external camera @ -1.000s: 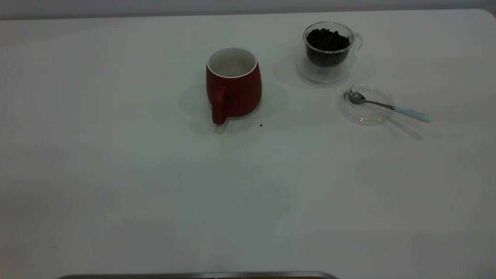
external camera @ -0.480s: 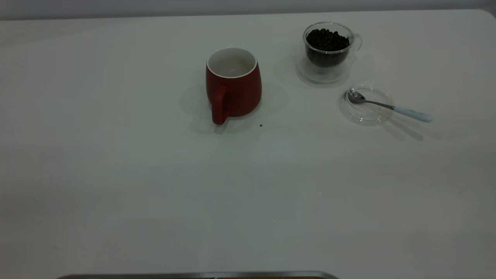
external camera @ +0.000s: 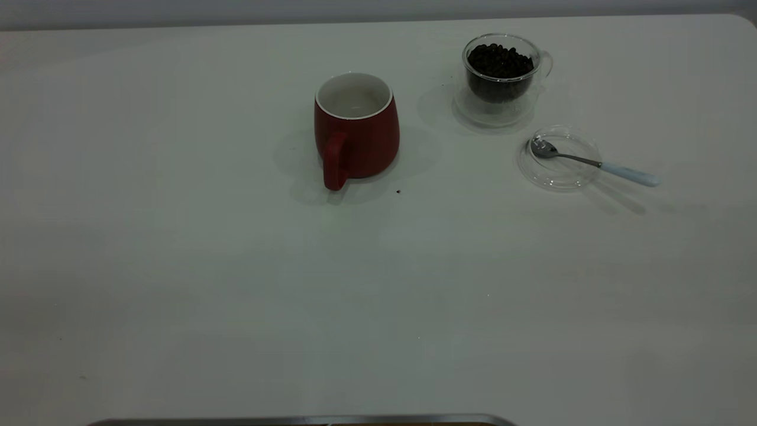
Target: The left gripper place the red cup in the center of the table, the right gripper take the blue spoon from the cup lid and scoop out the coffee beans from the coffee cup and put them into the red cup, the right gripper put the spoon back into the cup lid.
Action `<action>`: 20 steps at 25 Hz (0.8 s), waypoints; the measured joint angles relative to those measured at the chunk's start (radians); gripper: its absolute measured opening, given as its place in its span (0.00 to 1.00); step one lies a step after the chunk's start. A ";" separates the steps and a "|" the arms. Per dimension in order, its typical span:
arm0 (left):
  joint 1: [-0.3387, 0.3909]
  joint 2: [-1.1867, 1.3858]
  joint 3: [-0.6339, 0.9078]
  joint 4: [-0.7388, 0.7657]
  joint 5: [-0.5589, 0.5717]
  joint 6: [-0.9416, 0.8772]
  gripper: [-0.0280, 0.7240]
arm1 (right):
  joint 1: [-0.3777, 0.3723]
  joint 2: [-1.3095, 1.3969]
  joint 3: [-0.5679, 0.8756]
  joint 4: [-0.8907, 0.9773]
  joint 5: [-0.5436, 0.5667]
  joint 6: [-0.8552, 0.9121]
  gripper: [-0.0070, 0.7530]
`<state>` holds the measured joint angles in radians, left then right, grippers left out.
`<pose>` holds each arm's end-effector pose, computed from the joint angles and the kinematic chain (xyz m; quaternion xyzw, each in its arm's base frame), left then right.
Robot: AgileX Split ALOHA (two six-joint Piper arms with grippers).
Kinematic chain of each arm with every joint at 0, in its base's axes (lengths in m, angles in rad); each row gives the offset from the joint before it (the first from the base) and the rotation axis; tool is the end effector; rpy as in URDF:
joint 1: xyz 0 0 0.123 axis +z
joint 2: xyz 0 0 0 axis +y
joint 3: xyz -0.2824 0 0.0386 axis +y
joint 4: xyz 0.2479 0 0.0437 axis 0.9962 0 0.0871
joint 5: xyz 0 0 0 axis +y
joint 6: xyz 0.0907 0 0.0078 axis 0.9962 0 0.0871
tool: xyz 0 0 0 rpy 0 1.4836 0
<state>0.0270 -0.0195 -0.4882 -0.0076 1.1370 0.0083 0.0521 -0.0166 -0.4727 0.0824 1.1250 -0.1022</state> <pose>-0.0098 -0.0009 0.2677 -0.0078 0.8706 0.0049 0.4920 -0.0076 0.0064 0.2647 -0.0698 0.8686 0.0288 0.4896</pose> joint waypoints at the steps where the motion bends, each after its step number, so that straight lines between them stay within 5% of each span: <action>1: 0.000 0.000 0.000 0.000 0.000 0.000 0.80 | 0.011 0.000 0.000 -0.001 0.000 0.000 0.66; 20: 0.000 0.000 0.000 0.000 0.000 -0.001 0.80 | 0.028 0.000 0.000 -0.093 -0.001 0.079 0.66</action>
<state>0.0270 -0.0195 -0.4882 -0.0076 1.1370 0.0071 0.0796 -0.0166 -0.4727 -0.0102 1.1243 -0.0233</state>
